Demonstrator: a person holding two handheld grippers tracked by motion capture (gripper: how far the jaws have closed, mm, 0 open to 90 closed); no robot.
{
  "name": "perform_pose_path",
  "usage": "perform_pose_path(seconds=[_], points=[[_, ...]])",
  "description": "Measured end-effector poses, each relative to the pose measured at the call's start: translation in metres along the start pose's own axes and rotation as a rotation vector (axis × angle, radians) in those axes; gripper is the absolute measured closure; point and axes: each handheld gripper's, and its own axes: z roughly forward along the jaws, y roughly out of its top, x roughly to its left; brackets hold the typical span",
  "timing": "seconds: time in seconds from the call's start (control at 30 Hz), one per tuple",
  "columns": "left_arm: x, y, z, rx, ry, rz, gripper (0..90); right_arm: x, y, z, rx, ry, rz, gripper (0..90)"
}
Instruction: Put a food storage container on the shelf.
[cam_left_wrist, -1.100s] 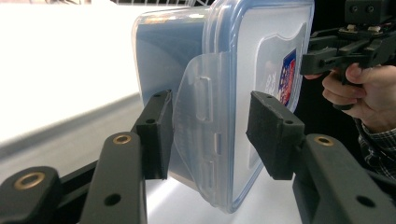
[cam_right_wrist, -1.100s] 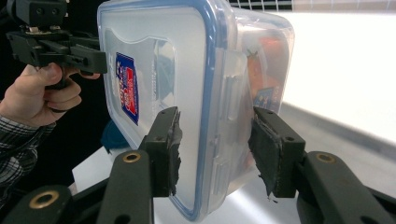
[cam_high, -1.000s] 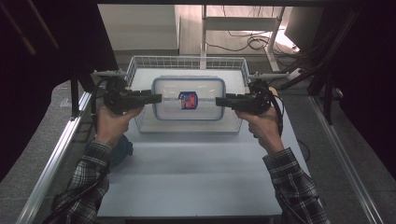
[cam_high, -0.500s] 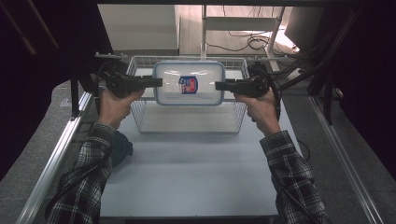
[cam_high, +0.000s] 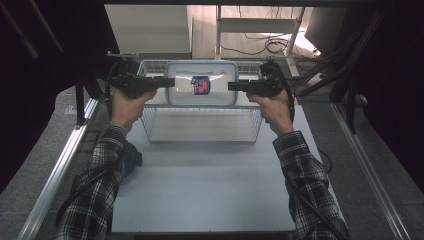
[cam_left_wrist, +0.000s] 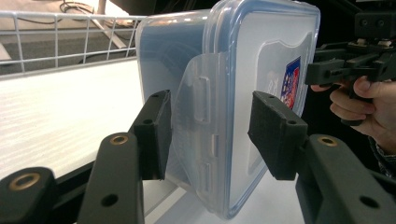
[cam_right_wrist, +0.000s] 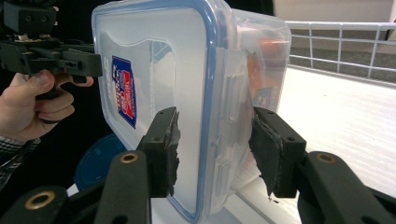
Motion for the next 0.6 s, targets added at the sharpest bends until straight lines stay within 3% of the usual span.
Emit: perform_pose_path(seconds=[0.23,0.37,0.47,0.53,0.6], points=[[-0.001,0.002,0.002,0.001,0.012,0.006,49.6,-0.004,0.0,0.002,-0.006,0.001,0.011,51.0],[-0.005,0.001,0.004,0.002,0.048,0.043,46.7,-0.004,0.0,0.003,-0.01,-0.005,0.002,50.0],[-0.006,0.001,0.004,0.002,0.051,0.05,44.1,-0.003,0.001,0.004,-0.007,-0.015,-0.005,48.2],[-0.008,0.001,0.007,0.012,0.061,0.071,41.1,-0.002,0.001,0.006,0.0,-0.025,-0.019,46.4],[-0.012,0.0,0.012,0.04,0.099,0.11,38.0,-0.001,0.001,0.008,0.003,-0.038,-0.027,44.7]])
